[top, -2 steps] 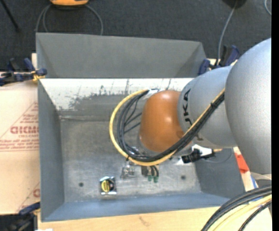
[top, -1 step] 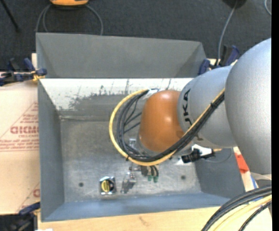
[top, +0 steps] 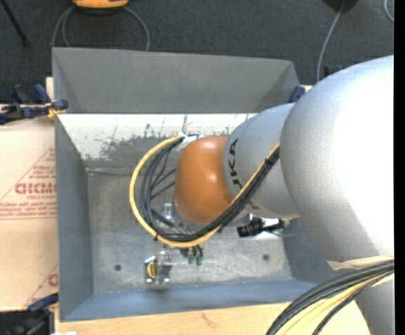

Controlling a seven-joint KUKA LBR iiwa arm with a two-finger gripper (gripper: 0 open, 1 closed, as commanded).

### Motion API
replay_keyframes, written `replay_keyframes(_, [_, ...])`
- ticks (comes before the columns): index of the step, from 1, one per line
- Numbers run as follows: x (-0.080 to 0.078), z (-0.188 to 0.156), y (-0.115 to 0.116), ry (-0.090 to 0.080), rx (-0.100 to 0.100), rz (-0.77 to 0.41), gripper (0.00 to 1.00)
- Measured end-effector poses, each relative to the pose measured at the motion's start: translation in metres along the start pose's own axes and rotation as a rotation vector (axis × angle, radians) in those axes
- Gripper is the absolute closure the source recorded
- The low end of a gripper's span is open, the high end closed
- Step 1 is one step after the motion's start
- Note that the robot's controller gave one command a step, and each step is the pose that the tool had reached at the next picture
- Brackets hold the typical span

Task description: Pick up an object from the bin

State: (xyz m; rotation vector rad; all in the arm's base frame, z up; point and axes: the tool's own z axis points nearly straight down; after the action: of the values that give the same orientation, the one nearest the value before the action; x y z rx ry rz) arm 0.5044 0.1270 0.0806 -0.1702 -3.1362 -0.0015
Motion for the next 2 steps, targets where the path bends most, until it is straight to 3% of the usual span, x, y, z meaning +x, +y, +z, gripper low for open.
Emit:
replay_keyframes(1, [-0.003,-0.003,-0.001,-0.012,-0.003,0.003,1.00])
replay_keyframes(2, [-0.008,-0.037,-0.001,-0.008,0.001,-0.062,1.00])
